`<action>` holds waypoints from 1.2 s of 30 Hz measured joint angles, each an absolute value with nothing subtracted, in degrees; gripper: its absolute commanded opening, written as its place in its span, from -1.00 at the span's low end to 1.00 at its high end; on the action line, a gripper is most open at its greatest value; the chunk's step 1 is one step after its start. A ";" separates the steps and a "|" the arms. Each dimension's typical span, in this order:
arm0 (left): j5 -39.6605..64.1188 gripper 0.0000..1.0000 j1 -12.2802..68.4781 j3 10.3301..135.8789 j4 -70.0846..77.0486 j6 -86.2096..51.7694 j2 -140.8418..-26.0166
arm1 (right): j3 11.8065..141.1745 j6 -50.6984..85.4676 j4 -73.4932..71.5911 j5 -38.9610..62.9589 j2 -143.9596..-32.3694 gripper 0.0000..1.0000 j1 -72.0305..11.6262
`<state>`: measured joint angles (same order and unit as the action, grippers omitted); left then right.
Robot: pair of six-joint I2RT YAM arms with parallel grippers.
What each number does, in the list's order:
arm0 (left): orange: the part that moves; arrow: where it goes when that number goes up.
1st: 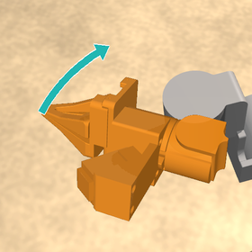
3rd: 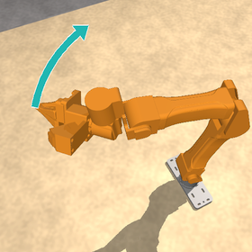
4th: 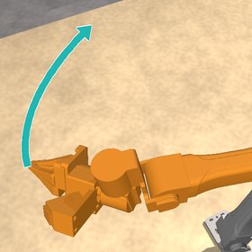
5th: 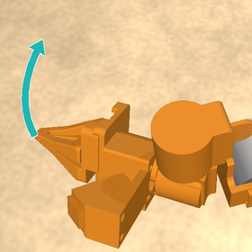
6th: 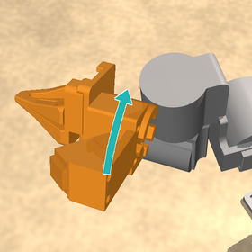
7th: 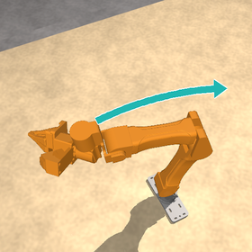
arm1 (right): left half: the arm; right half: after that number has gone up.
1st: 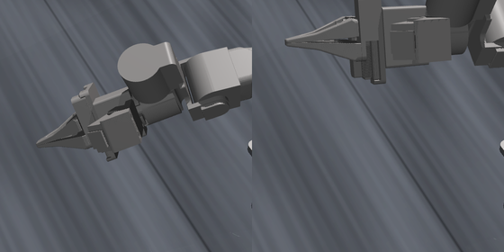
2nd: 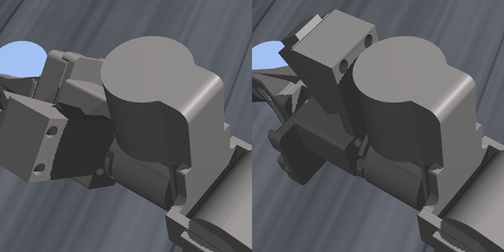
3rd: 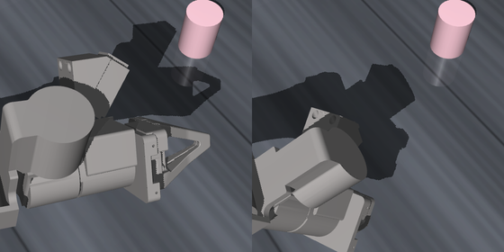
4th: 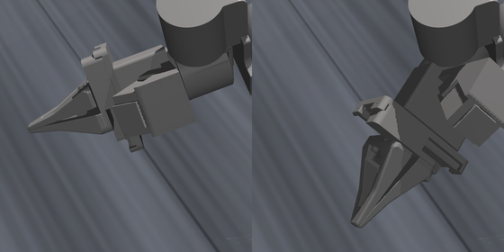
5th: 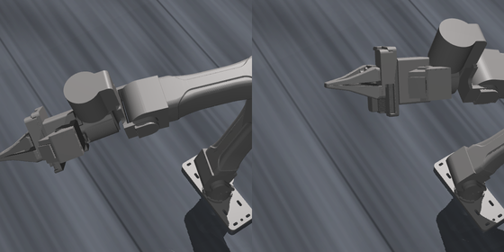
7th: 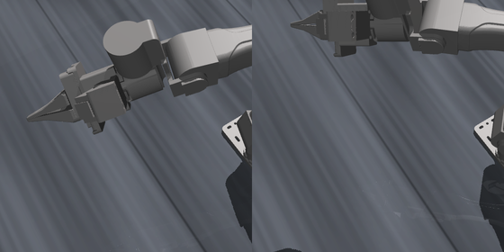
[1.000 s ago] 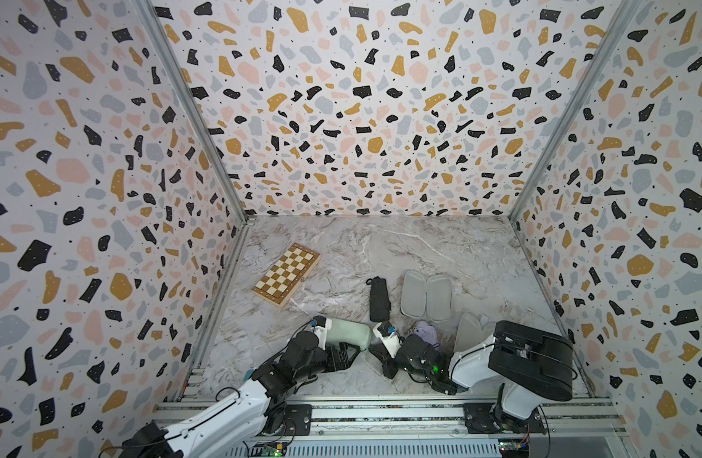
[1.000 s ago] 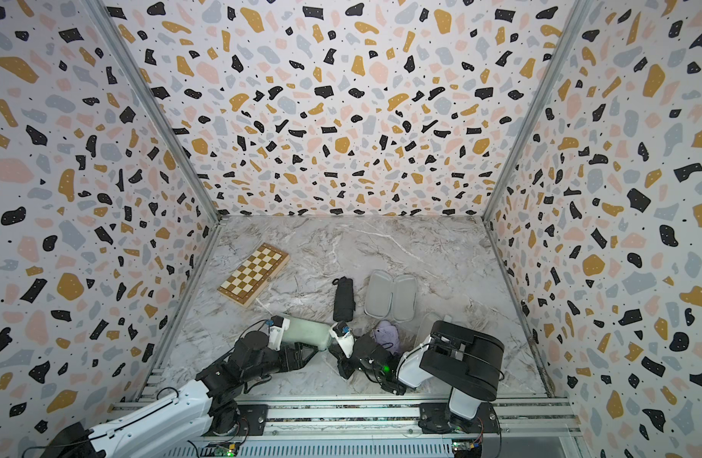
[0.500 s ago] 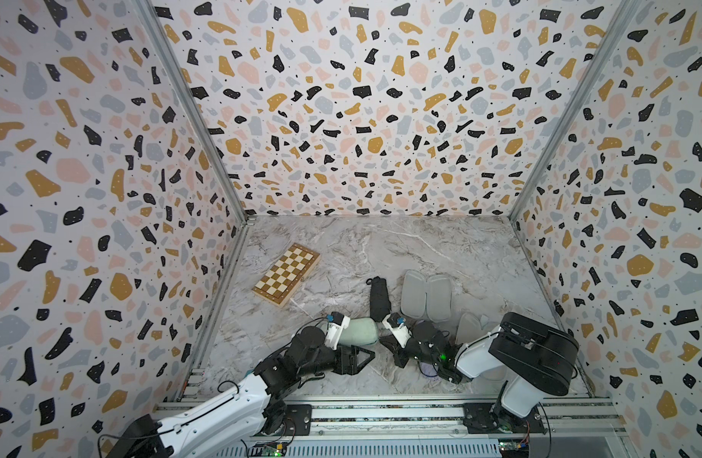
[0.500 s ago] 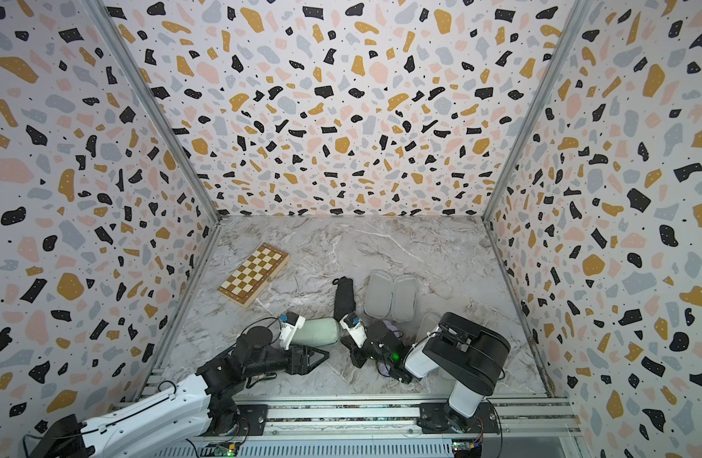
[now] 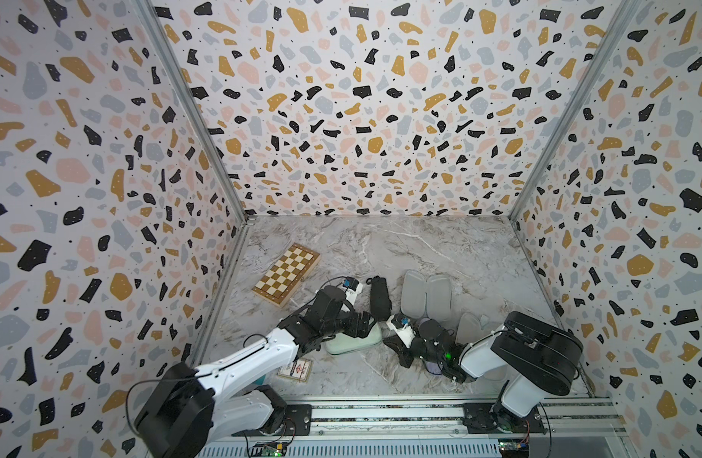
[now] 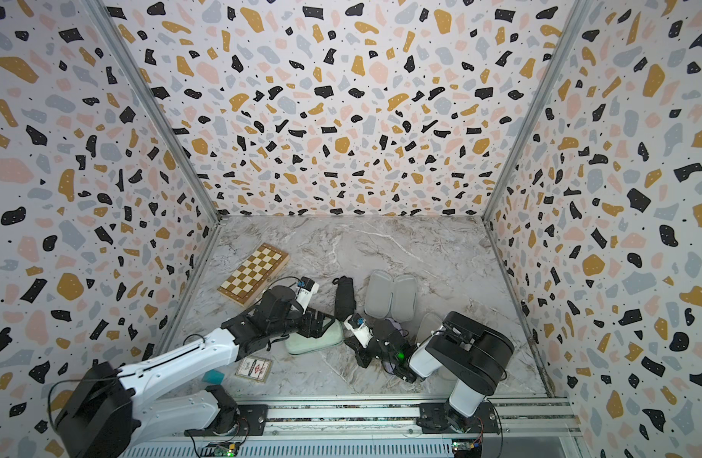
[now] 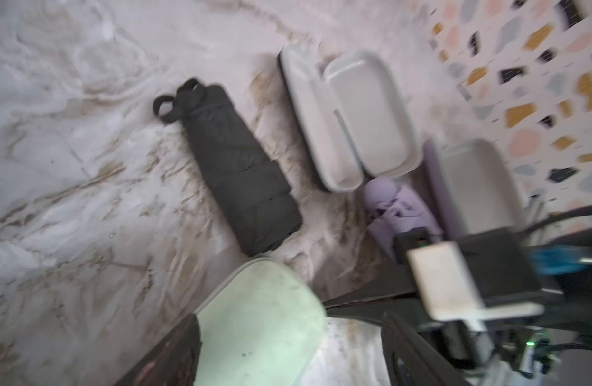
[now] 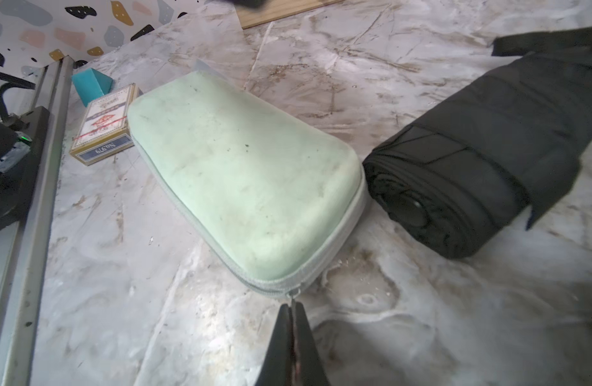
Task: Put umbrellas into zippered umbrella sleeves
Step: Zip the zipper on the umbrella sleeve.
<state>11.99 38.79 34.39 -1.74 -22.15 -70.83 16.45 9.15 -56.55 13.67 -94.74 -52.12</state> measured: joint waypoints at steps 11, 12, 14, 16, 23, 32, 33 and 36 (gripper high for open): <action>12.95 0.56 37.04 29.93 3.84 -23.00 -75.46 | 15.73 8.67 -56.49 14.70 -93.23 -1.00 -52.12; 12.95 0.54 37.01 29.41 4.43 -23.64 -75.55 | 15.73 8.67 -56.51 14.83 -93.10 -1.00 -52.12; 12.75 0.49 37.04 28.42 5.82 -24.93 -75.50 | 15.75 8.69 -56.51 15.11 -93.03 -1.00 -52.12; 12.27 0.49 37.41 27.55 6.79 -26.41 -74.87 | 15.75 8.69 -56.49 15.35 -93.03 -1.00 -52.12; 4.62 0.54 45.01 27.14 1.56 -29.89 -70.78 | 15.84 9.02 -54.50 13.74 -92.47 -1.00 -52.01; -1.19 0.75 49.45 27.90 -2.11 -30.74 -71.53 | 17.26 9.67 -51.42 10.87 -91.88 -1.00 -51.96; -1.13 0.75 49.45 27.94 -1.89 -30.68 -72.07 | 17.52 9.67 -50.98 10.81 -91.90 -1.00 -51.96; -0.47 0.75 49.47 28.38 -0.51 -30.41 -74.15 | 17.85 9.78 -50.50 10.79 -91.98 -1.00 -51.86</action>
<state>-0.47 49.47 28.38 -0.51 -30.41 -74.15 17.85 9.78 -50.50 10.79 -91.98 -51.86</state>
